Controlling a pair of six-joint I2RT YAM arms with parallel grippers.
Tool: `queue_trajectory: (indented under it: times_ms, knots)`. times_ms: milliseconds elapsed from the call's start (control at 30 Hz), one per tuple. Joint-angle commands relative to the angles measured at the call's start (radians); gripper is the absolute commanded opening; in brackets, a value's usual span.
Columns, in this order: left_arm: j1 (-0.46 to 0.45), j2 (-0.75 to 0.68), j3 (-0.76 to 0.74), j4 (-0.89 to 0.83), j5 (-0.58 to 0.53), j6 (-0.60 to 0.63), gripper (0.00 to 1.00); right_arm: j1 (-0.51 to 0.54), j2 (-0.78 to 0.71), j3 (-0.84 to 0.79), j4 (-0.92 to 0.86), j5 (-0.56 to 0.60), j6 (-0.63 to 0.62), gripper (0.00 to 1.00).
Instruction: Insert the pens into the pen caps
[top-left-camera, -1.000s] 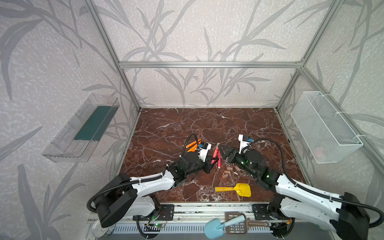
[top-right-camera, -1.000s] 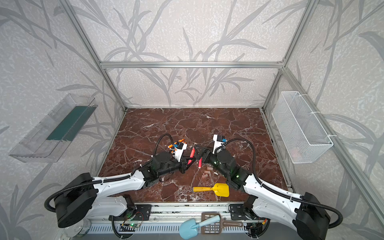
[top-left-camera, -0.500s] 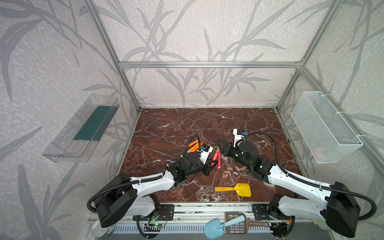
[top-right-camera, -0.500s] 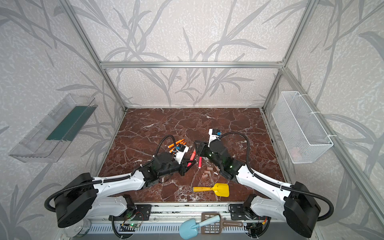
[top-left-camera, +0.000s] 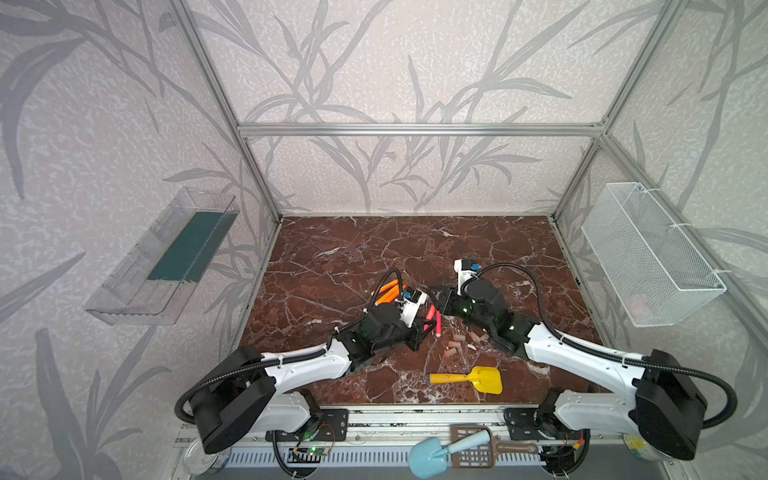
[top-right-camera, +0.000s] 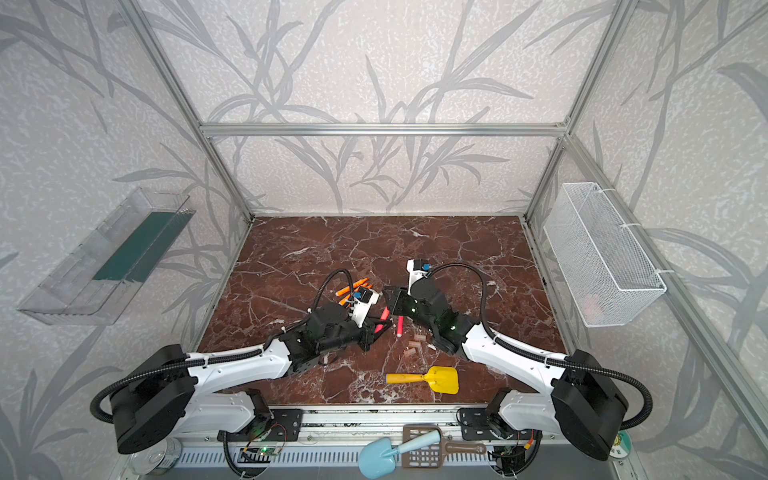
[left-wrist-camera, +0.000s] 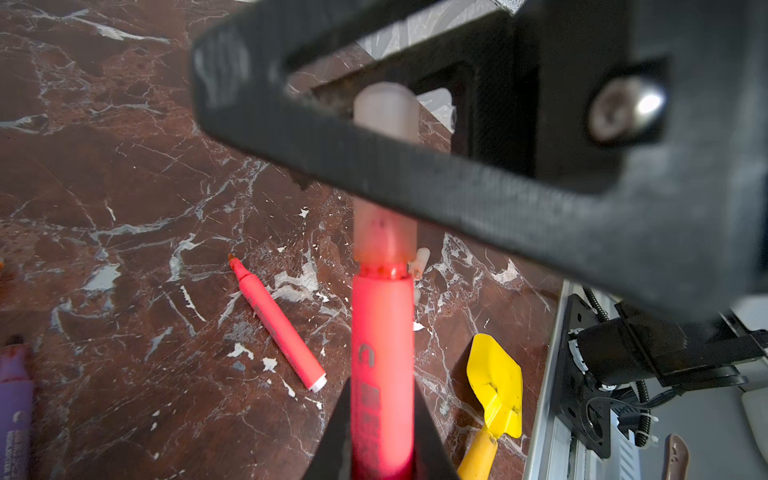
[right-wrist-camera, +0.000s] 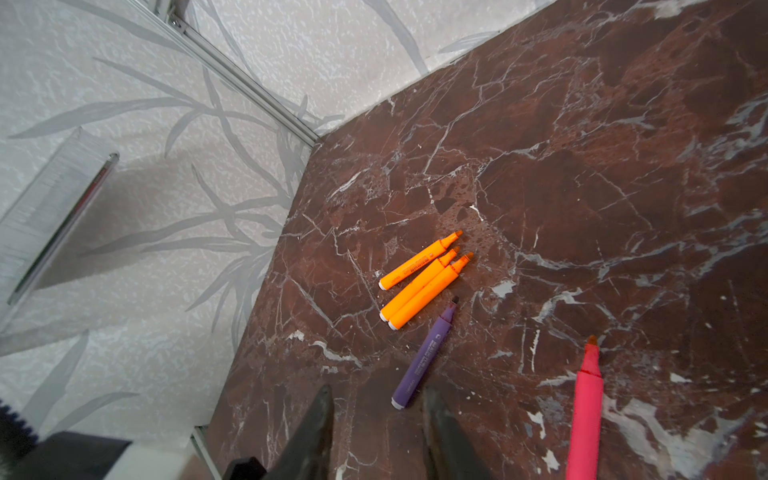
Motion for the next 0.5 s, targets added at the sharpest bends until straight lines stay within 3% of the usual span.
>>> queue_trajectory:
  times_ms: [0, 233, 367, 467]
  knots:
    - [-0.005, 0.006, 0.029, 0.003, -0.013, 0.014, 0.0, -0.002, 0.004, 0.037, -0.005, -0.013, -0.011, 0.28]
    - [-0.004, 0.006, 0.037, -0.005, -0.015, 0.016, 0.0, -0.002, 0.008, 0.033, -0.014, -0.027, -0.01, 0.22]
    - [-0.004, 0.011, 0.04, -0.003, -0.014, 0.016, 0.0, -0.001, 0.004, 0.031, -0.012, -0.02, -0.013, 0.38]
    - [-0.005, 0.013, 0.04, -0.003, -0.013, 0.013, 0.0, -0.002, -0.01, 0.031, -0.012, -0.003, -0.017, 0.42]
